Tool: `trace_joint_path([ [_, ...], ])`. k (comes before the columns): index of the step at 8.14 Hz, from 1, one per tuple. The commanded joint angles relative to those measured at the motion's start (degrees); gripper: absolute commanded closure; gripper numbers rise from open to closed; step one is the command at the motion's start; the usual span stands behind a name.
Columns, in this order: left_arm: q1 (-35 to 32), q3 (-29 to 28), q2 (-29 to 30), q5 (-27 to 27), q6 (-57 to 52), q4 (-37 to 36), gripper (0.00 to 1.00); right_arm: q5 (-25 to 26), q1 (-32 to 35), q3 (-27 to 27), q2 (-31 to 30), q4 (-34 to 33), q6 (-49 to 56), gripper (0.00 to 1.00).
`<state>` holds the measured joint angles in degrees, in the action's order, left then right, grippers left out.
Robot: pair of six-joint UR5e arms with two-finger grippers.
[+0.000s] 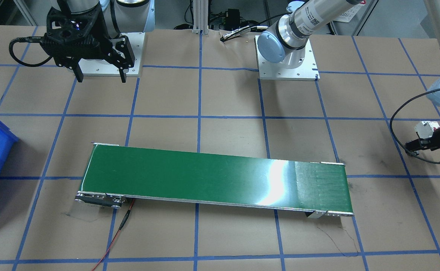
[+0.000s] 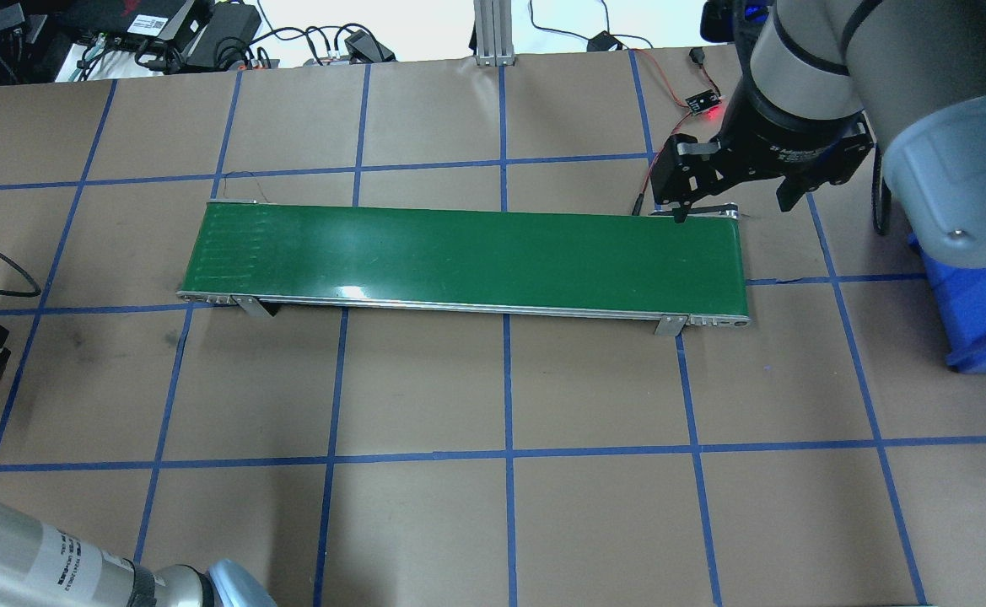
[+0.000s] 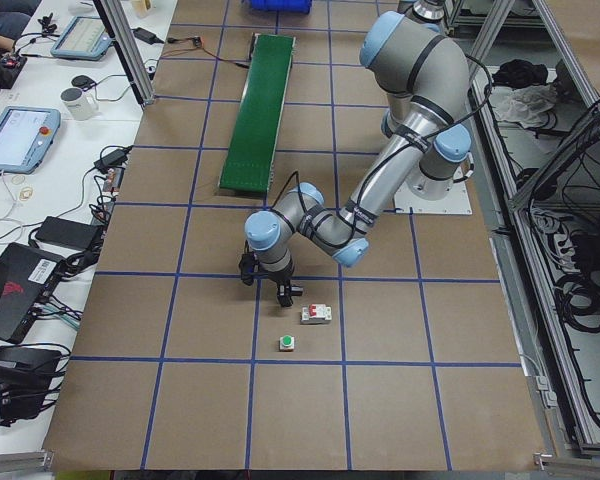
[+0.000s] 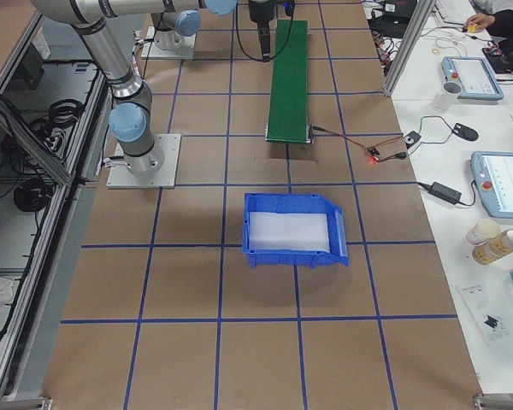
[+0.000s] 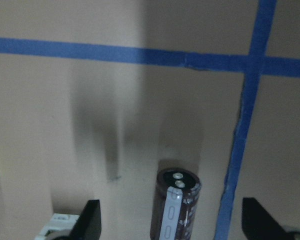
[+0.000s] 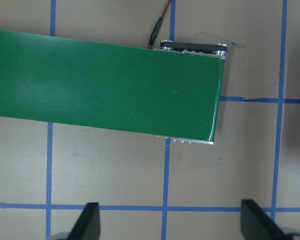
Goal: Move capacitor from left to right
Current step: 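Lower the left gripper and grasp the black capacitor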
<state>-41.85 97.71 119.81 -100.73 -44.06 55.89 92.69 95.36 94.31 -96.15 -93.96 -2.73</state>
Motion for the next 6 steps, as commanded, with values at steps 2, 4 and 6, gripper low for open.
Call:
trace_joint_path([
  [2, 0.19, 0.63, 0.25, 0.18, -3.21, -1.14, 0.00, -0.05, 0.00, 0.09, 0.09, 0.00, 0.00, 0.00],
  [4, 0.36, 0.55, 1.65, 0.18, -5.68, -1.13, 0.00, -0.31, 0.00, 0.44, 0.00, -0.09, -0.09, 0.00],
  [6, 0.36, 0.55, 1.92, -0.17, -5.95, -1.05, 0.08, -0.23, 0.00, 0.44, 0.00, -0.09, -0.17, 0.00],
])
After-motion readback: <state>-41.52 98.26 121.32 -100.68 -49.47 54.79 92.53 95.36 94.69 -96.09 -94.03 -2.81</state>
